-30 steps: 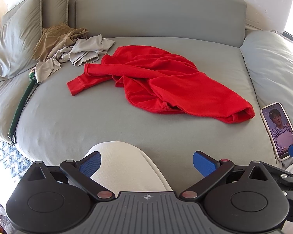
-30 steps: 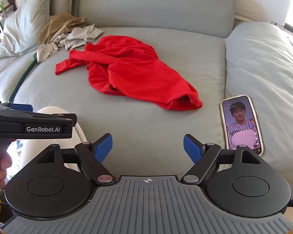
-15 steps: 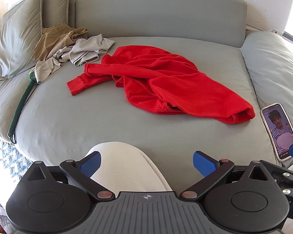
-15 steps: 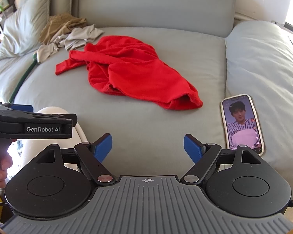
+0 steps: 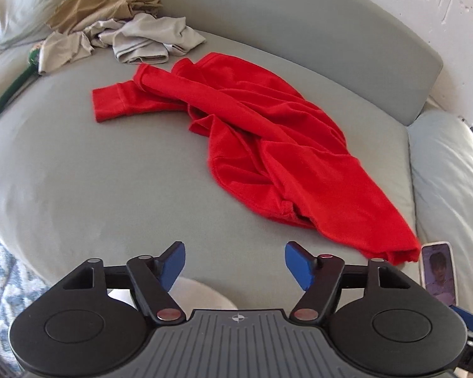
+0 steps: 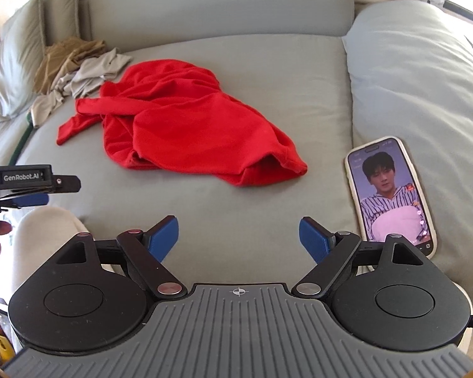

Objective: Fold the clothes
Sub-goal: 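Reach the left gripper to the red shirt's hem and close on it, then lift the hem with the left gripper while the right gripper grasps the shirt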

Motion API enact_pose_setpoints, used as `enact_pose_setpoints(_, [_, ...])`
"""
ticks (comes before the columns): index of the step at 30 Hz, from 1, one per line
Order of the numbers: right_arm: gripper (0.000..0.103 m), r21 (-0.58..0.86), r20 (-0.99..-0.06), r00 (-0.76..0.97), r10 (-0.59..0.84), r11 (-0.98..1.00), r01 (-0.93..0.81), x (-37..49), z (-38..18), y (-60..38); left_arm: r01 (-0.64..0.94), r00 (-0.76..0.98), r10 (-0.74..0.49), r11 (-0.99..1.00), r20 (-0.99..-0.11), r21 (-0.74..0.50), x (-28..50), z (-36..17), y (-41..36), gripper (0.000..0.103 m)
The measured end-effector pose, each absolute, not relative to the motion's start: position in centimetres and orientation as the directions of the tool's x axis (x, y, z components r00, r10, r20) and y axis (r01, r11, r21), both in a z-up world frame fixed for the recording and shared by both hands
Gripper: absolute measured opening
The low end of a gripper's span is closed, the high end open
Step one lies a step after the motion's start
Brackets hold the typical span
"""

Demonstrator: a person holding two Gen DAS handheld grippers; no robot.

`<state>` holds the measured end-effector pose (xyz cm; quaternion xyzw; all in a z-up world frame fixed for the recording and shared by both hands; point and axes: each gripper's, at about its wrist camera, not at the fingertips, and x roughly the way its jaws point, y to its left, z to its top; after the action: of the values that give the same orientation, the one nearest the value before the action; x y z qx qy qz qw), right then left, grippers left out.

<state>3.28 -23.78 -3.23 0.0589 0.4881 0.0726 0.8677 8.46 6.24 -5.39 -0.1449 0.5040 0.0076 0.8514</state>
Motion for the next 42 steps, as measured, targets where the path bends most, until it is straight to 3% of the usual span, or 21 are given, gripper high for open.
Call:
enact_pose_setpoints(2, [0.083, 0.2, -0.84, 0.505, 0.198, 0.978, -0.05, 4.0, -4.0, -24.2, -0.185, 0.481, -0.147, 0.946, -0.864, -0.264, 10.2, -6.5, 6.8, 0.054])
enact_pose_setpoints(4, [0.08, 0.226, -0.837, 0.505, 0.211, 0.974, -0.033, 4.6, -4.6, -24.7, -0.212, 0.476, -0.148, 0.937, -0.867, -0.276, 11.8, -7.3, 7.5, 0.052])
enact_pose_setpoints(9, [0.078, 0.25, -0.828, 0.521, 0.207, 0.968, 0.012, 6.0, -5.9, -25.9, -0.247, 0.472, -0.129, 0.93, -0.872, -0.271, 15.8, -9.2, 8.9, 0.053])
enact_pose_setpoints(13, [0.078, 0.272, -0.835, 0.509, 0.208, 0.961, 0.054, 6.9, -7.1, -26.8, -0.201, 0.461, -0.076, 0.962, -0.884, -0.187, 18.0, -10.4, 8.4, 0.053])
enact_pose_setpoints(22, [0.078, 0.265, -0.849, 0.492, 0.192, 0.961, 0.082, 8.2, -8.5, -27.2, -0.12, 0.445, -0.093, 0.98, -0.89, -0.162, 20.3, -11.7, 6.7, 0.055])
enact_pose_setpoints(31, [0.077, 0.267, -0.854, 0.484, 0.189, 0.959, 0.097, 8.1, -8.9, -27.5, -0.087, 0.411, -0.024, 0.994, -0.911, -0.065, 21.7, -12.6, 5.4, 0.057])
enact_pose_setpoints(33, [0.077, 0.27, -0.854, 0.485, 0.191, 0.958, 0.098, 8.0, -8.9, -27.6, -0.093, 0.414, -0.012, 0.994, -0.91, -0.055, 21.7, -12.6, 5.3, 0.049])
enact_pose_setpoints(35, [0.077, 0.273, -0.852, 0.487, 0.193, 0.957, 0.098, 7.8, -8.8, -27.6, -0.1, 0.424, -0.046, 0.99, -0.904, -0.097, 21.6, -12.5, 5.7, 0.021])
enact_pose_setpoints(37, [0.077, 0.276, -0.85, 0.49, 0.196, 0.956, 0.095, 7.5, -8.7, -27.6, -0.106, 0.435, -0.08, 0.985, -0.897, -0.139, 21.6, -12.4, 6.1, 0.007])
enact_pose_setpoints(42, [0.077, 0.285, -0.84, 0.504, 0.2, 0.953, 0.097, 6.9, -8.1, -27.9, -0.134, 0.494, -0.142, 0.962, -0.858, -0.236, 19.9, -11.0, 7.1, 0.004])
